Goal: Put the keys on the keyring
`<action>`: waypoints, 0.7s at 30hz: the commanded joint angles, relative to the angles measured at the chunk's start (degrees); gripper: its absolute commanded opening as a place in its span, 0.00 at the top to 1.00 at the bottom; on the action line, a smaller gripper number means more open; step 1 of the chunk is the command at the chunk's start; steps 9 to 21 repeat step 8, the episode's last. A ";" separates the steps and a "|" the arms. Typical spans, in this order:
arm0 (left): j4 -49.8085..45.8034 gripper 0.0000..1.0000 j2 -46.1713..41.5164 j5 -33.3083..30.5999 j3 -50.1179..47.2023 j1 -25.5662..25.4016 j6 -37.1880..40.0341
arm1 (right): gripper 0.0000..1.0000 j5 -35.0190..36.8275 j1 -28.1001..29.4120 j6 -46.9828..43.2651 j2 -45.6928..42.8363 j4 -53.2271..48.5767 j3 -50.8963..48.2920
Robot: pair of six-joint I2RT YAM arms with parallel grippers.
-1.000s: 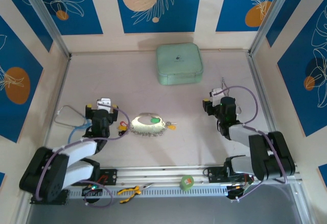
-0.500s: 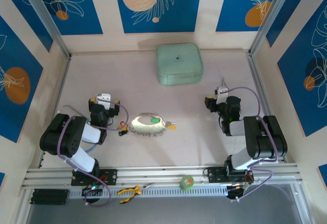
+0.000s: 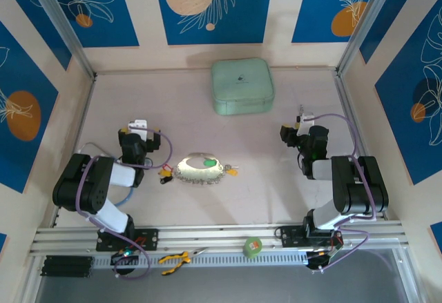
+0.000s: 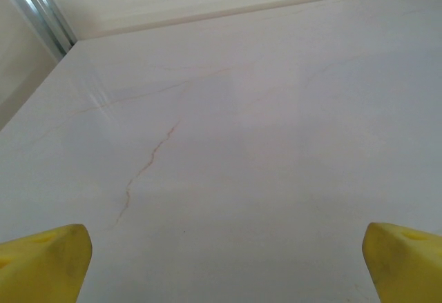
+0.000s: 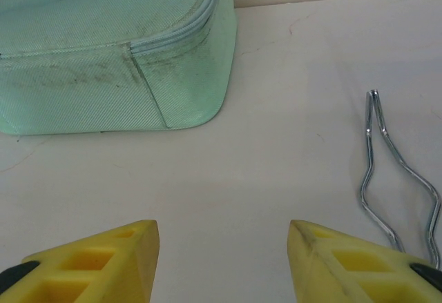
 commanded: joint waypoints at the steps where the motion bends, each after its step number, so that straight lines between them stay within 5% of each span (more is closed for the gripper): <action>1: -2.91 0.00 -0.57 4.33 2.21 2.21 -1.74 | 0.48 1.01 -0.05 0.92 0.51 -0.20 1.13; 8: -1.28 0.00 -0.98 4.54 1.14 2.23 -1.45 | 0.40 1.18 0.05 0.93 0.51 -0.50 1.33; 21: -1.28 0.00 -0.98 4.54 1.14 2.23 -1.45 | 0.40 1.18 0.05 0.93 0.51 -0.50 1.33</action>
